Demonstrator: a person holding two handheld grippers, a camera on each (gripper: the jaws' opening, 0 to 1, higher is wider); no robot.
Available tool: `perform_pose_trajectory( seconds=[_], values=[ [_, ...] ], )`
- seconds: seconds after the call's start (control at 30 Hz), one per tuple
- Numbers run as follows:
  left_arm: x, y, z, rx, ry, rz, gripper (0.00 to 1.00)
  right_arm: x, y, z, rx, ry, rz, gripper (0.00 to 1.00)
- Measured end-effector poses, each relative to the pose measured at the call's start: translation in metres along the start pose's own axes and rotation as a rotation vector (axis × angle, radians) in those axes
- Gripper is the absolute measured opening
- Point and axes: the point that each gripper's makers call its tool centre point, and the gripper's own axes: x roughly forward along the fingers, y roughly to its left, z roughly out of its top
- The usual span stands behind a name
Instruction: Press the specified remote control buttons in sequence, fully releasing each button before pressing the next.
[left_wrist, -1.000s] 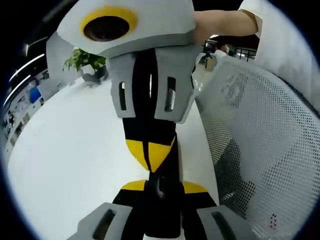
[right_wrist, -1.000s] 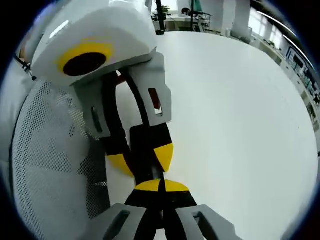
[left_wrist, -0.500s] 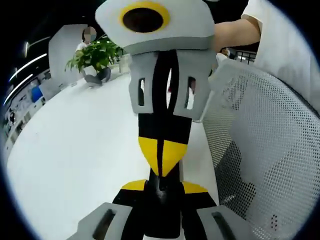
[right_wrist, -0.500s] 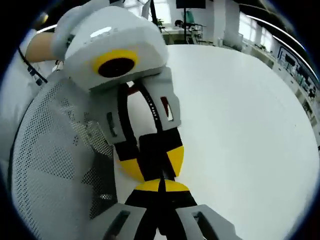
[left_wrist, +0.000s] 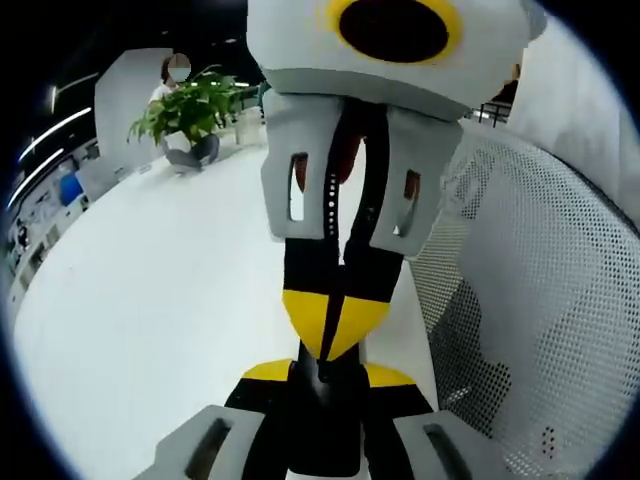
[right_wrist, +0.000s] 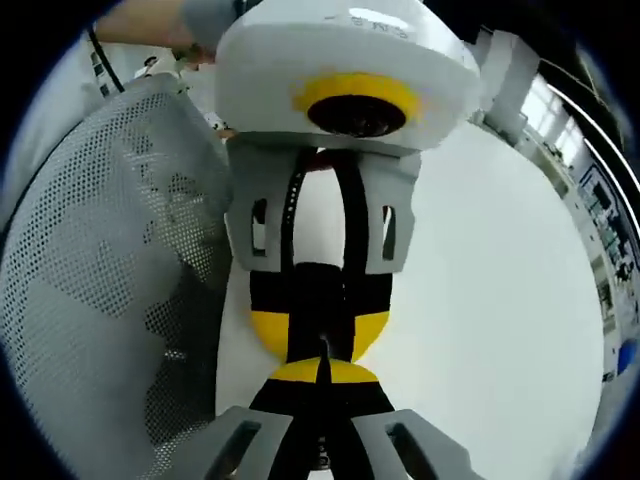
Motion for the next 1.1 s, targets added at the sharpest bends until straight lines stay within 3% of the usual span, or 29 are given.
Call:
perform_pose_trajectory(
  seconds=[0.17, 0.27, 0.8, 0.97, 1.03, 1.1],
  values=[
    [-0.0001, -0.0002, 0.0001, -0.006, -0.007, 0.006, 0.23, 0.0018, -0.0018, -0.0009, -0.019, 0.008, -0.033, 0.0],
    [-0.0001, 0.0, 0.0, -0.009, -0.007, 0.006, 0.23, 0.0009, -0.0018, -0.0005, 0.091, -0.034, 0.01, 0.0],
    [0.0, 0.0002, 0.0003, -0.015, -0.006, 0.003, 0.23, 0.0045, -0.0006, 0.0018, -0.097, 0.001, 0.013, 0.0],
    [0.0006, 0.0, 0.0002, -0.004, 0.008, 0.004, 0.23, 0.0042, -0.0011, 0.0018, -0.057, 0.005, -0.032, 0.0],
    [0.0006, 0.0001, 0.0, -0.004, 0.008, 0.004, 0.23, 0.0038, -0.0017, 0.0021, 0.009, -0.019, -0.042, 0.0],
    [0.0004, 0.0001, -0.0002, -0.005, 0.004, 0.004, 0.23, 0.0024, -0.0027, 0.0018, 0.015, -0.036, -0.031, 0.0]
  ],
)
